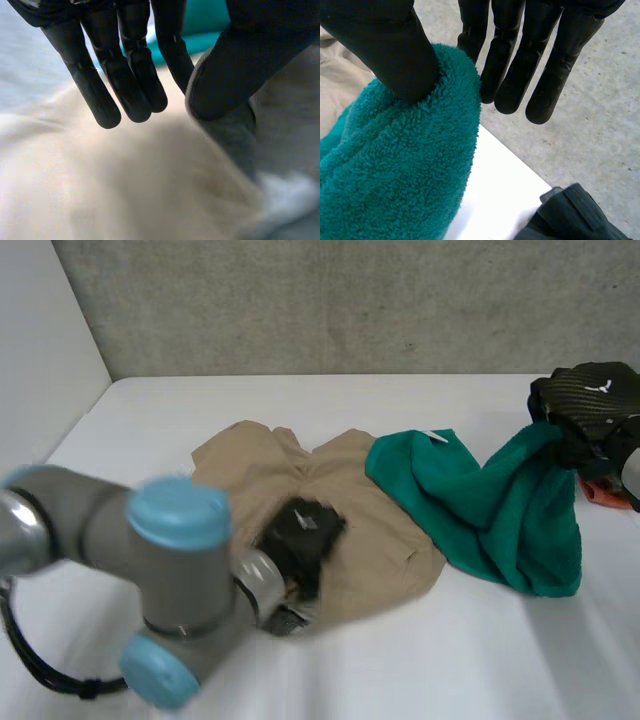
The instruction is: Fold the laundry.
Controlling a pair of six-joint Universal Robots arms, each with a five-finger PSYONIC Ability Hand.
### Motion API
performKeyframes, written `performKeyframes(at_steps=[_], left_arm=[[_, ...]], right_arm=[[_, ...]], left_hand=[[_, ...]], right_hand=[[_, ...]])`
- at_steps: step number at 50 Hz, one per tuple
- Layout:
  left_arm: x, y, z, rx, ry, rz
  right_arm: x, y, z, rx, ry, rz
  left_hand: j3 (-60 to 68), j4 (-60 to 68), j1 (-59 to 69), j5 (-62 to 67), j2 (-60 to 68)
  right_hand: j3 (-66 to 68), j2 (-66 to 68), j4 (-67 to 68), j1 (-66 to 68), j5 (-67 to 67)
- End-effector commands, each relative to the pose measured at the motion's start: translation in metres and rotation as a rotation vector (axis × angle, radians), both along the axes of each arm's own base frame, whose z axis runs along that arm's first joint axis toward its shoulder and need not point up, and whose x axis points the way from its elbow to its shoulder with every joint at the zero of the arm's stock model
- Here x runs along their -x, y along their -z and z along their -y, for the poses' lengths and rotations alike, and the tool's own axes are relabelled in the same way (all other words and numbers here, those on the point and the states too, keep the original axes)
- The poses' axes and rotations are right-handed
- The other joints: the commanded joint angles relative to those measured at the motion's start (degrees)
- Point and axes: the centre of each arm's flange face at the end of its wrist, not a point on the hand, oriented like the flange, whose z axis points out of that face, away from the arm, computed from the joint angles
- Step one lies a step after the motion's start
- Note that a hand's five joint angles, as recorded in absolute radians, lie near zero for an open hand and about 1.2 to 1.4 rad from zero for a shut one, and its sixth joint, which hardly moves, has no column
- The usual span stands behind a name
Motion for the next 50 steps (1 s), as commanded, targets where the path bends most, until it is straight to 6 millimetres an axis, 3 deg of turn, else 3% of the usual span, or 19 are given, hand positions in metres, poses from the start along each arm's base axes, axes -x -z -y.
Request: performKeyframes(at_steps=[1,2,6,9,10,12,13,14,23,28,35,42,45,50], left_arm=[[-0.095,-0.112,0.123,0.378,-0.482,-0.175],[-0.128,-0.136,0.149,0.485,-0.609,-0.210],[-0.195,-0.161,0.183,0.667,-0.811,-0.190],[-0.194,-0.165,0.182,0.713,-0.806,-0.176],[-0.187,-0.161,0.179,0.715,-0.779,-0.172],[-0.178,-0.152,0.174,0.692,-0.740,-0.161],[-0.166,-0.141,0.167,0.661,-0.693,-0.150],[-0.160,-0.136,0.163,0.647,-0.667,-0.148],[-0.109,-0.095,0.118,0.513,-0.488,-0.122],[-0.064,-0.074,0.072,0.407,-0.330,-0.108],[-0.029,-0.051,0.028,0.240,-0.109,-0.153],[-0.005,-0.027,0.032,0.050,-0.057,-0.311],[0.005,-0.018,0.038,0.005,-0.054,-0.347],[0.018,-0.009,0.045,-0.008,-0.033,-0.368]], right_arm=[[-0.013,0.000,-0.002,0.002,-0.038,-0.001],[-0.014,0.000,-0.002,0.002,-0.040,-0.001],[-0.020,0.002,-0.005,-0.003,-0.060,-0.002],[-0.024,0.004,-0.006,-0.009,-0.072,-0.003],[-0.024,0.004,-0.006,-0.009,-0.073,-0.003],[-0.025,0.005,-0.006,-0.011,-0.076,-0.002],[-0.026,0.005,-0.006,-0.013,-0.078,-0.003],[-0.026,0.005,-0.006,-0.012,-0.078,-0.001],[-0.039,0.006,-0.017,-0.017,-0.125,-0.001],[-0.048,0.005,-0.025,-0.019,-0.156,0.006],[-0.072,-0.002,-0.046,-0.001,-0.249,0.014],[-0.093,-0.030,-0.067,0.059,-0.328,0.048],[-0.096,-0.046,-0.079,0.061,-0.358,0.078],[-0.094,-0.053,-0.090,0.028,-0.376,0.089]], left_hand=[[11.9,11.5,14.1,14.7,11.7],[11.9,11.5,14.1,14.7,11.7],[11.9,11.5,14.1,14.7,11.7],[11.9,11.5,14.1,14.7,11.7],[7.5,7.0,9.6,10.2,7.2],[-40.4,-40.9,-38.3,-37.7,-40.7],[-57.3,-57.8,-55.2,-54.6,-57.6],[-52.5,-53.0,-50.4,-49.8,-52.8],[-56.2,-56.6,-54.0,-53.4,-56.4],[-56.0,-56.4,-53.9,-53.2,-56.3],[-56.3,-56.8,-54.2,-53.6,-56.6],[-56.7,-57.1,-54.5,-53.9,-56.9],[-56.8,-57.3,-54.7,-54.1,-57.1],[-57.0,-57.5,-54.9,-54.3,-57.3]], right_hand=[[12.3,12.4,11.9,23.3,14.1],[12.3,12.4,11.9,23.3,14.1],[12.3,12.4,11.9,23.3,14.1],[12.3,12.4,11.9,23.3,14.1],[12.3,12.4,11.9,23.3,14.1],[12.3,12.4,11.9,23.3,14.1],[12.3,12.4,11.9,23.3,14.1],[12.3,12.4,11.9,23.3,14.1],[12.3,12.4,11.9,23.3,14.1],[12.3,12.4,11.9,23.3,14.1],[12.3,12.4,11.9,23.3,14.1],[12.3,12.4,11.9,23.3,14.1],[12.3,12.4,11.9,23.3,14.1],[12.3,12.4,11.9,23.3,14.1]])
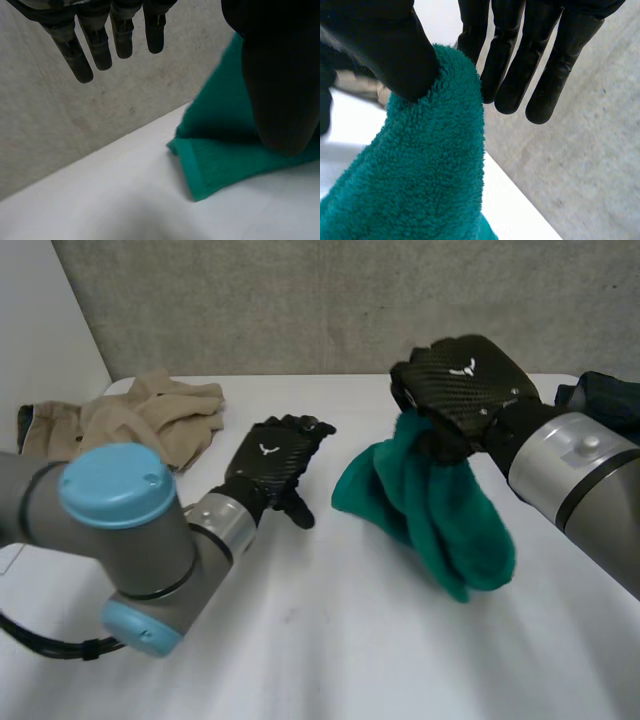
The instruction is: Fold the laundry.
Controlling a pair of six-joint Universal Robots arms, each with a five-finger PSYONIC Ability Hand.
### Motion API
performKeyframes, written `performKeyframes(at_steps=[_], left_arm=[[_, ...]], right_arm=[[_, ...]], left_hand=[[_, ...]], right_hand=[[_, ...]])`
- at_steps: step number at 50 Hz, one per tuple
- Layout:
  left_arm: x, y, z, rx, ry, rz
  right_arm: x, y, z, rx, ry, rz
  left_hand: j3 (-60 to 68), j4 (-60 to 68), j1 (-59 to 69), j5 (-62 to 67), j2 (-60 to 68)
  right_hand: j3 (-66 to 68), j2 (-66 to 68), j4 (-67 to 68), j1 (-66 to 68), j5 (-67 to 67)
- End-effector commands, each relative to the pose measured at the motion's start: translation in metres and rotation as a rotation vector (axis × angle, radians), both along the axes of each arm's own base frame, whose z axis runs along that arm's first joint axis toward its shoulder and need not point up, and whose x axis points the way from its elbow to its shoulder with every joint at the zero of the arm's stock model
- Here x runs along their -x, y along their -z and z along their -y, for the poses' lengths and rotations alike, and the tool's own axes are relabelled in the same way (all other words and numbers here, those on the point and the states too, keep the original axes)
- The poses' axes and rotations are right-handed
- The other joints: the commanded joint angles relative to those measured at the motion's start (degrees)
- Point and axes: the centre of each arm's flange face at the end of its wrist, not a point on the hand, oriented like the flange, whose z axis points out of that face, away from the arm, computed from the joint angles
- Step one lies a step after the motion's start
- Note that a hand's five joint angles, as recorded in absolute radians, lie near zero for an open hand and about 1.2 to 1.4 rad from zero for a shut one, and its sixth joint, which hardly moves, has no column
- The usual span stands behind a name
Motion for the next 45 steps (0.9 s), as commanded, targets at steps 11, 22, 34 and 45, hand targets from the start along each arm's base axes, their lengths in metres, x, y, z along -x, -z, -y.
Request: performKeyframes(at_steps=[11,22,34,45], left_arm=[[0.058,0.055,-0.010,-0.109,0.240,-0.057],[0.038,-0.023,0.024,0.095,0.022,-0.136],[-0.002,-0.079,0.000,0.350,-0.107,0.054],[0.014,-0.029,0.036,0.378,-0.123,0.209]], right_arm=[[-0.004,-0.013,-0.041,-0.108,-0.106,0.018],[0.023,-0.021,-0.006,-0.051,0.035,0.016],[0.024,0.013,0.061,-0.066,0.136,-0.037],[-0.006,0.059,0.122,0.083,0.217,0.008]], left_hand=[[17.5,18.1,18.6,18.0,18.1],[66.8,67.3,67.8,67.2,67.3],[66.8,67.3,67.8,67.2,67.3],[66.8,67.3,67.8,67.2,67.3]], right_hand=[[12.3,12.4,11.9,23.3,14.1],[12.3,12.4,11.9,23.3,14.1],[12.3,12.4,11.9,23.3,14.1],[12.3,12.4,11.9,23.3,14.1]])
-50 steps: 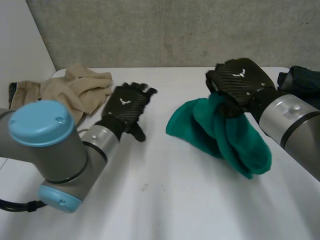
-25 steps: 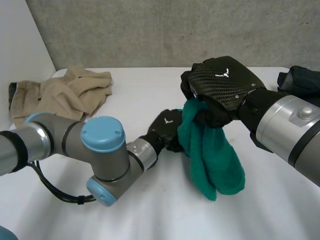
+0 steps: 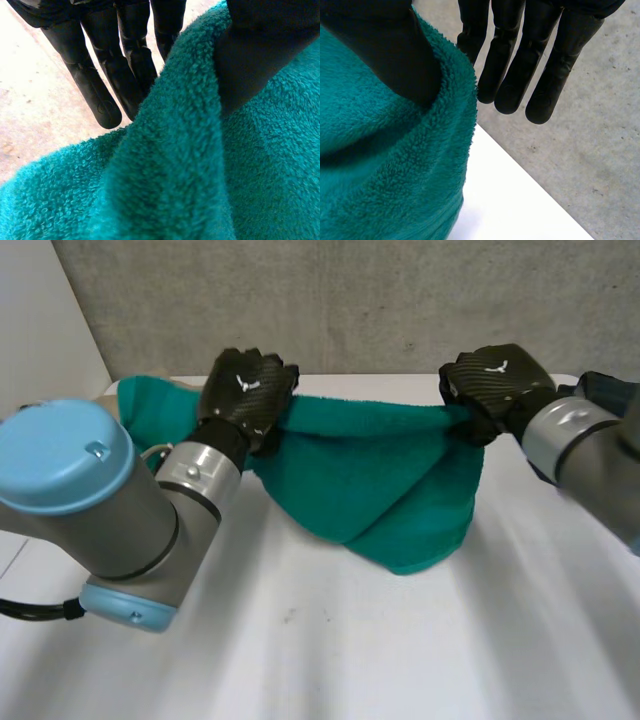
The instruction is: Fold the laundry.
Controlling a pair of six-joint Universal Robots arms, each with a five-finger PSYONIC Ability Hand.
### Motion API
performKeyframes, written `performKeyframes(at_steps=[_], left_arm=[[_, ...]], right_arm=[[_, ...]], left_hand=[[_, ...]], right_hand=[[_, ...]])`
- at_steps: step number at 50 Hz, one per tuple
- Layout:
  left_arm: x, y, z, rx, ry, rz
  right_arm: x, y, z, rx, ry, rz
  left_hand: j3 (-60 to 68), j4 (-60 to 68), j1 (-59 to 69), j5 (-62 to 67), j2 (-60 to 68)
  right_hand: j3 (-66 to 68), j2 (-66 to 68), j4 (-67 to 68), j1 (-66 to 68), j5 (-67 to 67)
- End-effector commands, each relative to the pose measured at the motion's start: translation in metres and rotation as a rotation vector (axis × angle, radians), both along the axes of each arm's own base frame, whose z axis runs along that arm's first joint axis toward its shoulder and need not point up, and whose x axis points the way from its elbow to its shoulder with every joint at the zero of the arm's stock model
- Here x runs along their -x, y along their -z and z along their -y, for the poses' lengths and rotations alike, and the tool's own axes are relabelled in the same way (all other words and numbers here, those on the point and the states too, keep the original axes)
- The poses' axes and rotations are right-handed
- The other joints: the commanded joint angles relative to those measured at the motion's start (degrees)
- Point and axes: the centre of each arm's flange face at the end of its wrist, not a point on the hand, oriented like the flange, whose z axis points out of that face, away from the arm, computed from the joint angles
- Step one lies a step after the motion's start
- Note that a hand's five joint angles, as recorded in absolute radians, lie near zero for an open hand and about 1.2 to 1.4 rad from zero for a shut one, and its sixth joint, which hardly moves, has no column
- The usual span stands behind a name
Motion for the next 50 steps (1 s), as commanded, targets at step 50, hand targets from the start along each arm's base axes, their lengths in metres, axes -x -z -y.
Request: performKeyframes(at_steps=[50], left_arm=[[-0.041,0.029,-0.087,-0.165,-0.078,0.323]], right_arm=[[0.009,0.052,-0.064,-0.026,-0.095,-0.272]], left_hand=[[-58.0,-58.4,-54.4,-53.8,-58.3]], right_hand=[[-57.7,-57.6,-58.1,-46.8,-55.9]])
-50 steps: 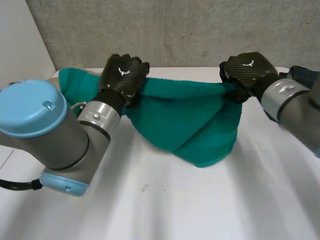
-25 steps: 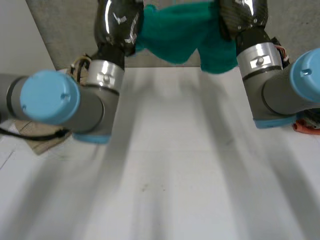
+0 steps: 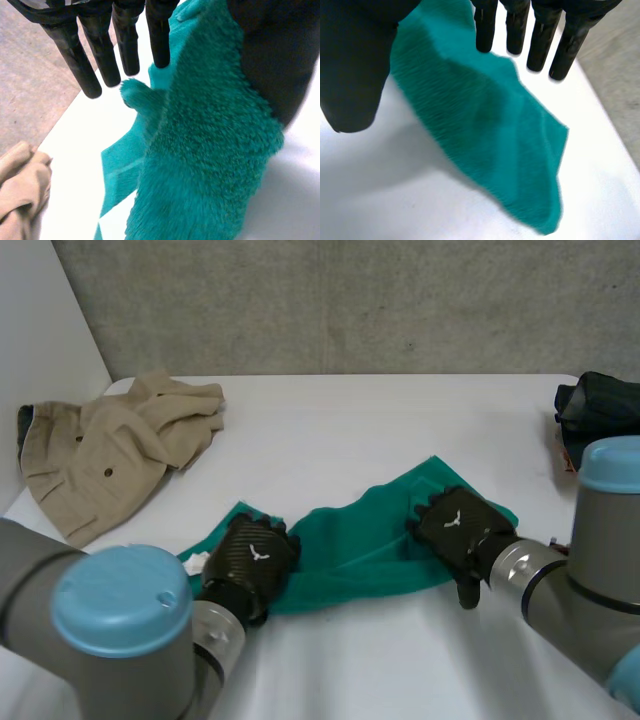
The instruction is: Fold the laundry.
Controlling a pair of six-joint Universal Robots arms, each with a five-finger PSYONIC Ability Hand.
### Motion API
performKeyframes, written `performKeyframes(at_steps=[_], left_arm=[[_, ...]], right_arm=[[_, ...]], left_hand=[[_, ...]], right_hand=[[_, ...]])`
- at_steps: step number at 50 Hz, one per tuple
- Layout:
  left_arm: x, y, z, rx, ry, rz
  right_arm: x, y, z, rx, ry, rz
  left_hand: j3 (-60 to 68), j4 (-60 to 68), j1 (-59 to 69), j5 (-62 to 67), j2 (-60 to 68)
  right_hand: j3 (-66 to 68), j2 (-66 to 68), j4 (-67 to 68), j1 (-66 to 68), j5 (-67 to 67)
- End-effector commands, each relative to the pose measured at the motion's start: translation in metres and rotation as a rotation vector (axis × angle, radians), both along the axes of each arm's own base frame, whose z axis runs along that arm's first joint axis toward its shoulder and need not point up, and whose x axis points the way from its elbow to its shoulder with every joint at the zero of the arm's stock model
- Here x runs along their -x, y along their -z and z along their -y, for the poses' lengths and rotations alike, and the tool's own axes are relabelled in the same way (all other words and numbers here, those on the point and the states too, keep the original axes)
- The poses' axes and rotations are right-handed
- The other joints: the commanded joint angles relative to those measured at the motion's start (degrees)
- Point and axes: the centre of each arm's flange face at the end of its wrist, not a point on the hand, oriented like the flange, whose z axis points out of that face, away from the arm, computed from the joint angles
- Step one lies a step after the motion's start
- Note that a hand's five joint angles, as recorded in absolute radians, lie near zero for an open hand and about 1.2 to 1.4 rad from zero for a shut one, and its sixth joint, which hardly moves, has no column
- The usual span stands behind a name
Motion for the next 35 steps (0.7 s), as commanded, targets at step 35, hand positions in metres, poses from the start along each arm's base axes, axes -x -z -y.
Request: performKeyframes(at_steps=[35], left_arm=[[-0.049,0.003,0.121,-0.279,-0.053,-0.071]], right_arm=[[-0.011,0.006,0.087,-0.046,-0.019,-0.009]], left_hand=[[3.7,4.3,5.8,4.0,4.6]], right_hand=[[-4.5,-4.4,-4.8,-2.1,-5.5]])
